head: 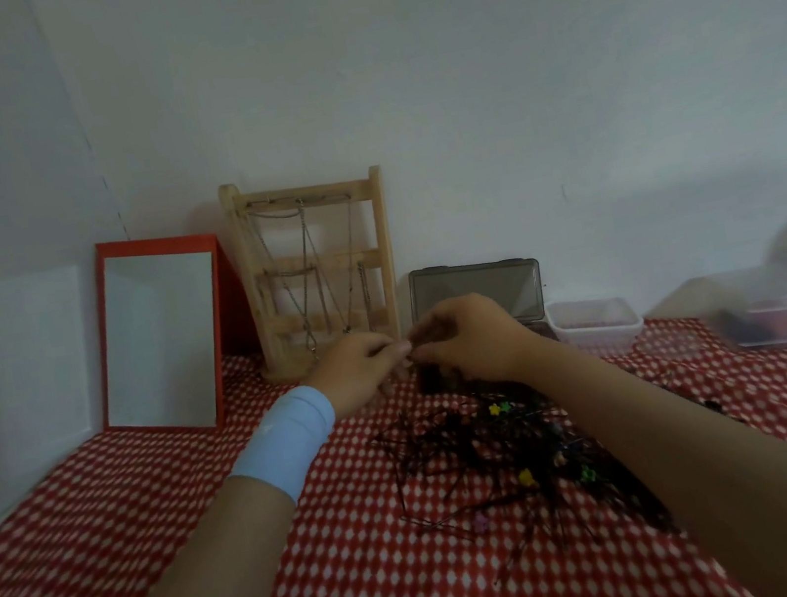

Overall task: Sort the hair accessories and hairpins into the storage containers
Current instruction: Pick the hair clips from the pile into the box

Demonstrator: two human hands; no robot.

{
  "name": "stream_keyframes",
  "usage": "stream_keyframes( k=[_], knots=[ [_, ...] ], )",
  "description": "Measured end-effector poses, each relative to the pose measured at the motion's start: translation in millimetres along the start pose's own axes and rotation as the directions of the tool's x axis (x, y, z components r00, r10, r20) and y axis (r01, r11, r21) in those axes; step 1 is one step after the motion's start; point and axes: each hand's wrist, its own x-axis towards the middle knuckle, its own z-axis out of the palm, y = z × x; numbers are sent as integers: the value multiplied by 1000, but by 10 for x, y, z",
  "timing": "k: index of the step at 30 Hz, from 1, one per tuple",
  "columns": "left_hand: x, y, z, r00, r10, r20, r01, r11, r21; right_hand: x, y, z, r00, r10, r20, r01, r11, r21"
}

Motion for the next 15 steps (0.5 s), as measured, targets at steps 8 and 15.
stream_keyframes(
  k=[8, 15],
  knots=[
    [129, 192, 191, 994, 107, -2, -106, 989, 101, -50, 319, -430, 988, 118, -96, -142, 939, -313],
    [240, 383, 694, 970, 128, 208, -186, 937, 294, -434, 473, -609, 985, 99, 143, -35, 918, -394]
  ],
)
